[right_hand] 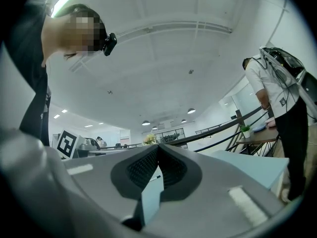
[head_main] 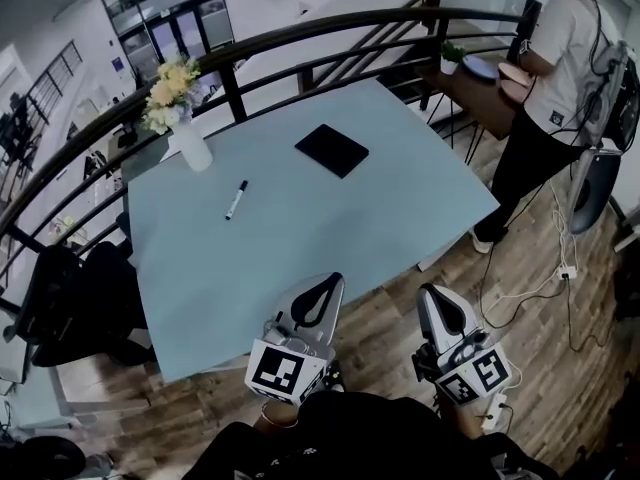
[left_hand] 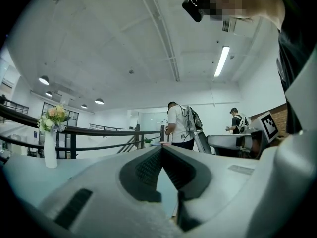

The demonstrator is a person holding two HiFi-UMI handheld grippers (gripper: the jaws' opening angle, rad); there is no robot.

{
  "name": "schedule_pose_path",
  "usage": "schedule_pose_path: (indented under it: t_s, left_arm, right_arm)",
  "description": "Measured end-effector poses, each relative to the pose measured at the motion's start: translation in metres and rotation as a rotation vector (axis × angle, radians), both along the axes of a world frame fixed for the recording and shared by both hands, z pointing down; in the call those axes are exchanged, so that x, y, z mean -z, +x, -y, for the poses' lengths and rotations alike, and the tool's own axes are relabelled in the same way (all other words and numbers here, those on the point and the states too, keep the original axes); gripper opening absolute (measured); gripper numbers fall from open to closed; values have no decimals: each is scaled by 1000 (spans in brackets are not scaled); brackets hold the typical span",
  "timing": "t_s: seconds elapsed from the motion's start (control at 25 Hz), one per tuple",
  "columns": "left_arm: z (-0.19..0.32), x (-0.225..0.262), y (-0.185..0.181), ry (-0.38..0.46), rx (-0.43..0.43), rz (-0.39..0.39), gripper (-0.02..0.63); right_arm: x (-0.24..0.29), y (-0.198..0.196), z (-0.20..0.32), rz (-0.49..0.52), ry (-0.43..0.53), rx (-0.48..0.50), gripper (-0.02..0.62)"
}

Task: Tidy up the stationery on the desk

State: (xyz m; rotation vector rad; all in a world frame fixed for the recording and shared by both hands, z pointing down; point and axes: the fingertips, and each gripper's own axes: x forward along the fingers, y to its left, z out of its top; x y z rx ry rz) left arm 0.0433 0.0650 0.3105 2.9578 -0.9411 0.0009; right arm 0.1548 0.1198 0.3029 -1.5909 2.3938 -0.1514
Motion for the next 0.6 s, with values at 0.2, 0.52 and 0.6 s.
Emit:
schedule_pose_path:
  t_s: [0.2, 0.52, 0.6]
  left_arm:
    - [32, 1, -16, 7, 1, -1, -12]
    - [62, -9, -34, -4, 1, -4, -12]
    - [65, -10, -33, -6, -13, -10, -12]
  right_arm:
    - [0, -15, 30, -2, -3, -3, -2]
    - [-3, -33, 61, -12, 2, 6, -2]
    - [-4, -33, 66, -15, 1, 5, -2]
